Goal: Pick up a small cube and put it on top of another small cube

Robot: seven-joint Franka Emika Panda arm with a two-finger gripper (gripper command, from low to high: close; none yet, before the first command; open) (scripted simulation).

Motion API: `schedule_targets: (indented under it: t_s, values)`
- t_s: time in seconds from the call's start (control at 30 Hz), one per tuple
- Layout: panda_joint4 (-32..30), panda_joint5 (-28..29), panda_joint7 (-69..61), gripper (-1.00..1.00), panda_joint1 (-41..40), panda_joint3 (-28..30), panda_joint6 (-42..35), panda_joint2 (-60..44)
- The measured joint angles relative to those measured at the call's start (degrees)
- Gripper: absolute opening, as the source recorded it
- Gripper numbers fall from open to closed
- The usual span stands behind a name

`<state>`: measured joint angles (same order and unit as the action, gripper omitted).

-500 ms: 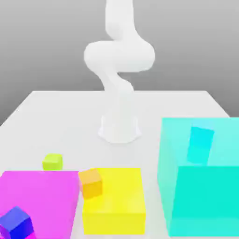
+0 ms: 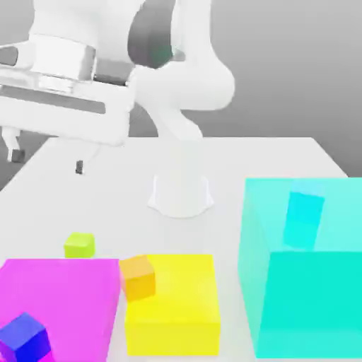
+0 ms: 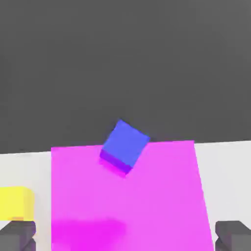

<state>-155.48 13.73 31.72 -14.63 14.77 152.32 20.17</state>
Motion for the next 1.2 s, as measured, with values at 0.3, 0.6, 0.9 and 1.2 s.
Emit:
schedule_targets:
  t_s: [0.3, 0.6, 0.9, 1.2]
  values:
    - [-12.3, -2.1, -14.1, 0.0, -4.6, 11.8, 11.2, -13.1]
    - [-11.4, -31.8, -36.9, 0.0, -18.4, -7.8, 24.8, -30.5]
    - [-10.9, -32.3, -37.6, -1.0, -24.7, -14.0, 27.4, -33.6]
    - [-14.1, -11.3, -22.3, -1.0, -19.0, -2.5, 14.6, -17.5]
